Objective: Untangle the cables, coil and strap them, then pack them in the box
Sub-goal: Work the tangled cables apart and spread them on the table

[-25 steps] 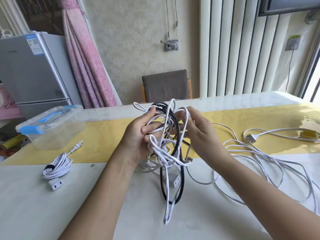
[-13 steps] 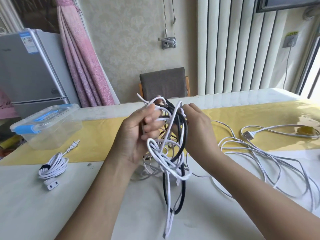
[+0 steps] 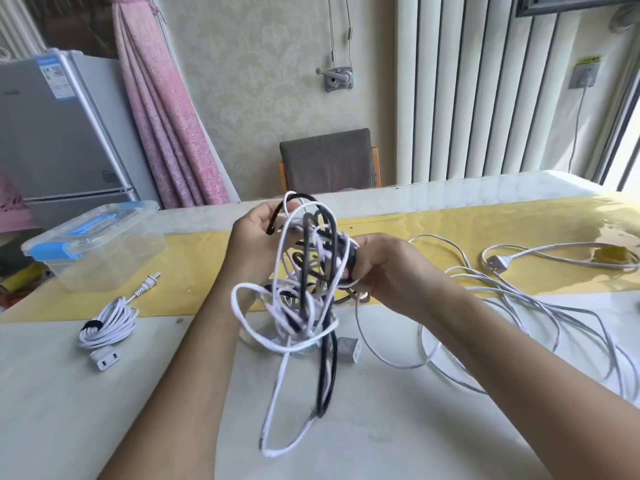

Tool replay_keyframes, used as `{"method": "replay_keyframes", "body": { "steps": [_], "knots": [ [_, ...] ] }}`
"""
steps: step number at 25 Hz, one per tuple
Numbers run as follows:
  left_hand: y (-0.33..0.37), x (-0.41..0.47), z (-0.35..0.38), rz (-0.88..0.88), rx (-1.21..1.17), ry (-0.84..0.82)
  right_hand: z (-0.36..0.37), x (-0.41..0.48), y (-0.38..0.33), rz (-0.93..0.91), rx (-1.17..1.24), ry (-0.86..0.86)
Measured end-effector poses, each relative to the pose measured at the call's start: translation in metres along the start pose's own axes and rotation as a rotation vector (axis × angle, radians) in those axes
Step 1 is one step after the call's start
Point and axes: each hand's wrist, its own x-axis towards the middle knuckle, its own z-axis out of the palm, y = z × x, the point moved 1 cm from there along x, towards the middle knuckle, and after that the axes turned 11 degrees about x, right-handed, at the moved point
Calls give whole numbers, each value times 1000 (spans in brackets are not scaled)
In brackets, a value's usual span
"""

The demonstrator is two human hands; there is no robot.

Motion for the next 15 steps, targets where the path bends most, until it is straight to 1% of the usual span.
{"method": "replay_keyframes", "body": {
  "steps": [2,3,4,5,7,8,9,11,12,13,14,15],
  "knots": [
    [-2,-3,-5,-32,19,-172,-6,1,1,50,240,40],
    [1,-7,-9,-19,-4,-224,-8,2,1,50,283,40],
    [5,-9,-16,5,-24,-248,-9,3,0,36,278,41],
    [12,-13,-23,40,1,-238,-9,4,0,16,279,32],
    [33,-26,-28,121,189,-87,-12,6,1,-13,282,28],
    [45,-37,-25,187,308,-8,-13,7,3,-33,242,36],
    [56,-48,-16,279,416,18,-14,8,4,-60,198,38],
    [66,-67,11,488,630,-33,-14,7,5,-98,100,46],
    [64,-71,26,592,776,-44,-14,6,4,-118,37,81],
    [60,-72,39,664,908,-22,-13,5,3,-145,-38,128],
    [54,-70,46,687,997,14,-10,3,1,-167,-109,144],
    [50,-67,48,674,1021,49,-8,1,-1,-171,-161,142]
  ]
}}
